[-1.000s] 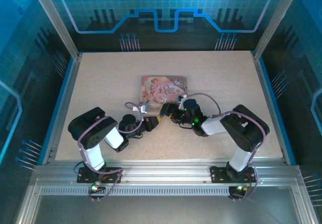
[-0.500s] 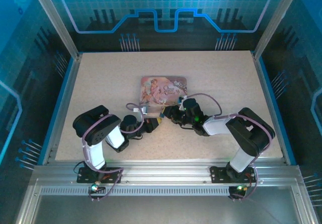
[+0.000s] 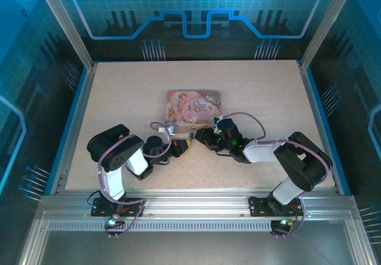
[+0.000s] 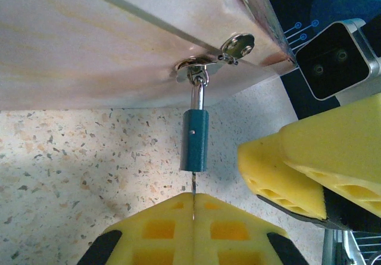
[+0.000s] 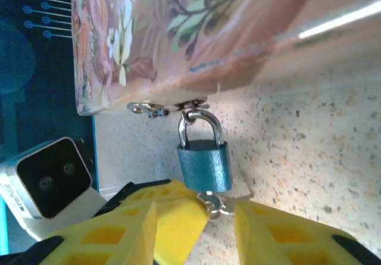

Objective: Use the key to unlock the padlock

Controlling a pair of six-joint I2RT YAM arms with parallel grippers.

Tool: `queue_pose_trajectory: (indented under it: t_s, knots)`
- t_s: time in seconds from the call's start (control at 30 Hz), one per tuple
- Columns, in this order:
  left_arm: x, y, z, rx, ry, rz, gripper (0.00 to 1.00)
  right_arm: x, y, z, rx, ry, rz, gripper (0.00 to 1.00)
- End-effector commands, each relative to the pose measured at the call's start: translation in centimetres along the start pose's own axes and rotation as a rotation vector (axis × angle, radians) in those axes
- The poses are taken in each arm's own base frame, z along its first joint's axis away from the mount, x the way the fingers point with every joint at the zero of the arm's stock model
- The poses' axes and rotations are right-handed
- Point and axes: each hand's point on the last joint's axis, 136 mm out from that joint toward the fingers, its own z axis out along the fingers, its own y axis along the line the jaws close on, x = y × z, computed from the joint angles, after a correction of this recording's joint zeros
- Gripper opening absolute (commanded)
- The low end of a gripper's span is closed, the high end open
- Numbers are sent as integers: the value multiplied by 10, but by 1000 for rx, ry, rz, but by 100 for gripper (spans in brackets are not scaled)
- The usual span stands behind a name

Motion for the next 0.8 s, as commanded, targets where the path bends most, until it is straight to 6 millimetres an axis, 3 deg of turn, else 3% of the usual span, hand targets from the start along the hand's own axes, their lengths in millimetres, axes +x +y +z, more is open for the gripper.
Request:
queue_pose_trajectory:
  t_s: [0.0, 0.13, 0.33, 0.6, 0.77]
  knots:
    - [2, -10, 0, 36, 18, 9, 0, 16, -30, 10, 62, 37, 32, 39]
    - [1, -14, -1, 50, 19, 2, 0, 17, -28, 22, 3, 41, 50, 42]
    - [-1, -18, -3, 64, 19, -9, 0, 23, -40, 32, 22, 52, 87, 48]
    - [-4, -21, -4, 76, 13, -18, 0, 24, -64, 11, 176, 6, 88, 50]
    - [-4, -21, -3, 77, 17, -22, 0, 29, -65, 7, 218, 11, 50, 51]
